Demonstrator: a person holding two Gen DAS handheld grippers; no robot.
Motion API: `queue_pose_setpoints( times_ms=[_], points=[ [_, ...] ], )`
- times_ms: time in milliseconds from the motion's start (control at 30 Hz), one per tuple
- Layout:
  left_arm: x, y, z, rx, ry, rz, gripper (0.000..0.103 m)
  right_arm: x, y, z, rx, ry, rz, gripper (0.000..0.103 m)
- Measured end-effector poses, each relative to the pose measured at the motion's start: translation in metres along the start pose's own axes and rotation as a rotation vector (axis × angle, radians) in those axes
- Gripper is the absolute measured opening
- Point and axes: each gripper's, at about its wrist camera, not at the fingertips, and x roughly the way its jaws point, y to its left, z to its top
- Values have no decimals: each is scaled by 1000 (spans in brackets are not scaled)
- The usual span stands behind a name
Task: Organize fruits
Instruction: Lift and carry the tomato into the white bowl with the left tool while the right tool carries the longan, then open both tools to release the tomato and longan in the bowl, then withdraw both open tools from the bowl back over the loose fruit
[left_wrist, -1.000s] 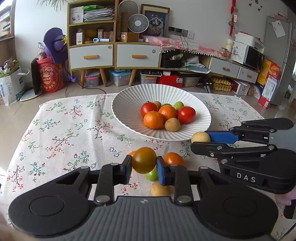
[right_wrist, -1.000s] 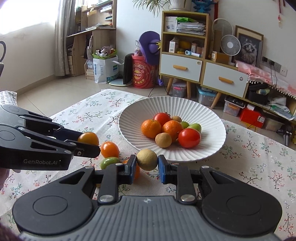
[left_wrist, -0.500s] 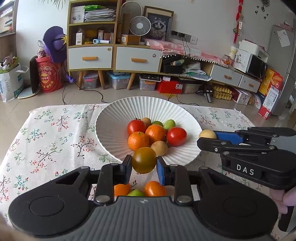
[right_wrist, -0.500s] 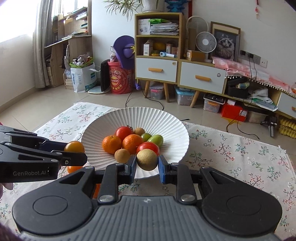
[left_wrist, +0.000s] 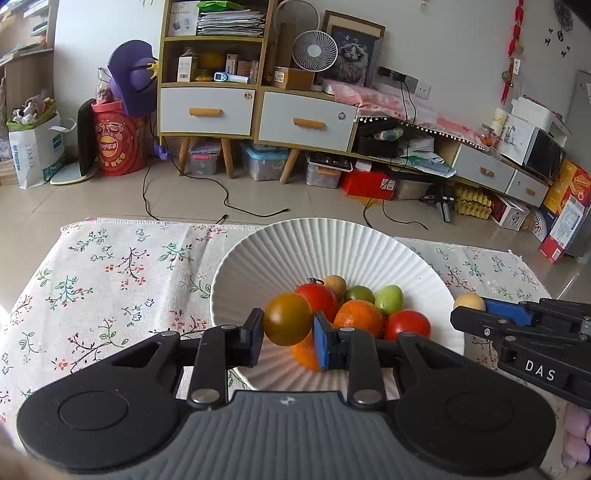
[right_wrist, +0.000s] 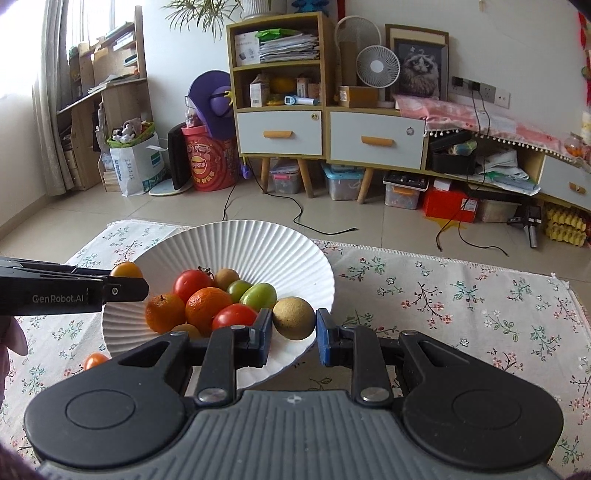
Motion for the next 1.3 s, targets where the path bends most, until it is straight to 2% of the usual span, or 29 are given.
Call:
queue_pose_setpoints(
  times_ms=[200, 633, 900, 1300],
  points=[
    [7, 5, -1, -16, 19, 12, 19, 6, -2, -1, 18, 4, 29, 23],
    [9, 7, 4, -31, 20, -14, 20, 5, -4, -2, 7, -5, 57, 24],
    [3, 6, 6, -22, 24, -3, 30, -3, -8, 1, 33, -5, 44, 35],
    [-30, 4, -2, 48, 25, 14, 53, -24, 0, 3, 8, 16, 57, 53]
  ],
)
